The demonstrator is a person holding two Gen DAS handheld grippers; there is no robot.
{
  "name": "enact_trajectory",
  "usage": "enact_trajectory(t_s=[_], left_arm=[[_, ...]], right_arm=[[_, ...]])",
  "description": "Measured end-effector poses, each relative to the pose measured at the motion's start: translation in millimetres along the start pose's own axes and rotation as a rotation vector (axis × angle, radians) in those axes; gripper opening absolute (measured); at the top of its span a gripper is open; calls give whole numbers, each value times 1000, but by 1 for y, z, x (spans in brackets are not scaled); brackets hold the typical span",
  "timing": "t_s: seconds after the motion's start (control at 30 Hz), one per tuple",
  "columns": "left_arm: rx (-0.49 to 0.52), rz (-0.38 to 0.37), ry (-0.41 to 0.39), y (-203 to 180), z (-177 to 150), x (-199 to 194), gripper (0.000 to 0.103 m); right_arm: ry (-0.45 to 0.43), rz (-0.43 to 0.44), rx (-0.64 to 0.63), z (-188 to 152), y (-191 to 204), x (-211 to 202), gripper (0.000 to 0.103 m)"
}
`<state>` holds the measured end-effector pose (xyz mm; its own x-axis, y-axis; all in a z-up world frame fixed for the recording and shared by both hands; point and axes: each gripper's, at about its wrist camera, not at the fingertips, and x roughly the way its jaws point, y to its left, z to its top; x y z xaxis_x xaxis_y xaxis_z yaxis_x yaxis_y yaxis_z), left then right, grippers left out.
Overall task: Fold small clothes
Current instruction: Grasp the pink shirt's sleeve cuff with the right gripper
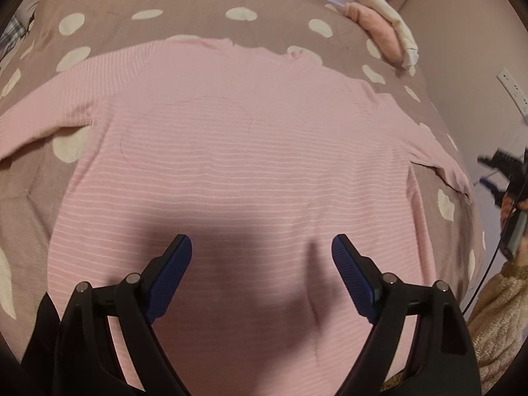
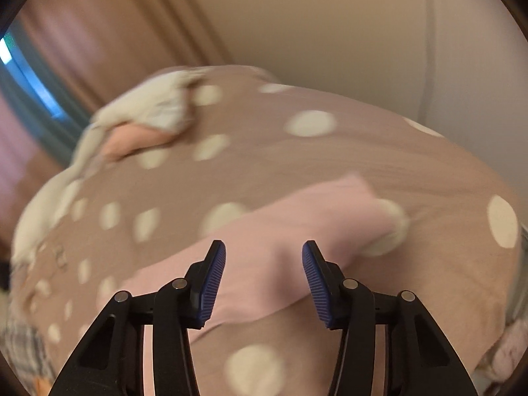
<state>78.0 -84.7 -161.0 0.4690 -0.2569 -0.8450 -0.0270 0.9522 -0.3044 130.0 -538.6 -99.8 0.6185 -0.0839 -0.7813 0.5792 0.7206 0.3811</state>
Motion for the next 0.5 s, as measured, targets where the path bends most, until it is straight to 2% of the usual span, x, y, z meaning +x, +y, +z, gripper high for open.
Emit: enact_trajectory(t_s=[0.17,0.23,0.3,0.37,0.4,0.43,0.5], left_arm=[[-15,10,3,4,2,5,86],[-19,14,0,5,3,5,86],[-18,17,-2,5,3,5,86],[-19,20,-3,6,4,5,86],[-21,21,-4,6,5,5,86],[-24,21,-7,7,6,3,86],[-25,23,-18,9,8,0,86]], right_arm=[[64,-16,132,0,-48,35,51],[70,-24,140,-2,-53,42,51],[66,10,151,-2,-57,46,51],[47,47,171,3,-61,50,32],[47,54,183,6,-64,55,26],[48,55,190,8,-65,59,13],[47,56,190,10,-65,57,10]])
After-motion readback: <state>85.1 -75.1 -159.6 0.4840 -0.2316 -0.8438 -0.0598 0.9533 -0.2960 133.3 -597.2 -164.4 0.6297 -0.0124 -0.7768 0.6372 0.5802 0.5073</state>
